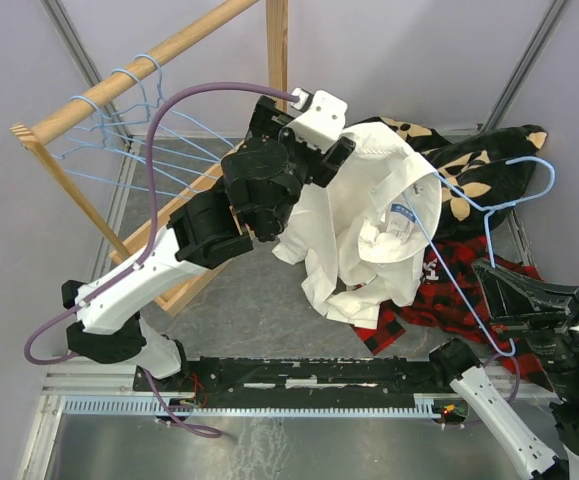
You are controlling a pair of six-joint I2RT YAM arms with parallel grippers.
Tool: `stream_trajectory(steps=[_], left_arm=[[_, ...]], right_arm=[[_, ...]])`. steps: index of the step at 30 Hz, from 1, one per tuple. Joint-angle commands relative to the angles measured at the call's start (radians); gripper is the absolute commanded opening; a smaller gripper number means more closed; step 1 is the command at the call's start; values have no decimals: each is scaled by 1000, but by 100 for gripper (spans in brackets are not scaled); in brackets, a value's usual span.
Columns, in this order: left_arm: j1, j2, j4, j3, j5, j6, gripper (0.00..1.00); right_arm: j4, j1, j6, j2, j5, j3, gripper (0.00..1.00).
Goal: Place the shirt on the hanger
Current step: Hang the shirt on the hanger.
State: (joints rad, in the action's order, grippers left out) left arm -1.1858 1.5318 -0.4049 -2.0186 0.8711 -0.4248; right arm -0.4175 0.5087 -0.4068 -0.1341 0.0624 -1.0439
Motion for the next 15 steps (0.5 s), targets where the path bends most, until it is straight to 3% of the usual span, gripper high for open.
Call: stream_trajectory(steps=[1,4,10,15], left_arm=[[0,-91,-126,-19,-41,286,97],[0,-139,-141,33,-194,389,96],[-2,-124,-140,48,-540,457,90],[-46,-94,-71,85,-569,445,88]], right_arm=[[23,2,7,-5,-110,-34,0],[44,3,-3,-19,-109,-20,0],[78,4,-24,-38,-96,4,0],[90,4,-46,-45,-74,21,0]])
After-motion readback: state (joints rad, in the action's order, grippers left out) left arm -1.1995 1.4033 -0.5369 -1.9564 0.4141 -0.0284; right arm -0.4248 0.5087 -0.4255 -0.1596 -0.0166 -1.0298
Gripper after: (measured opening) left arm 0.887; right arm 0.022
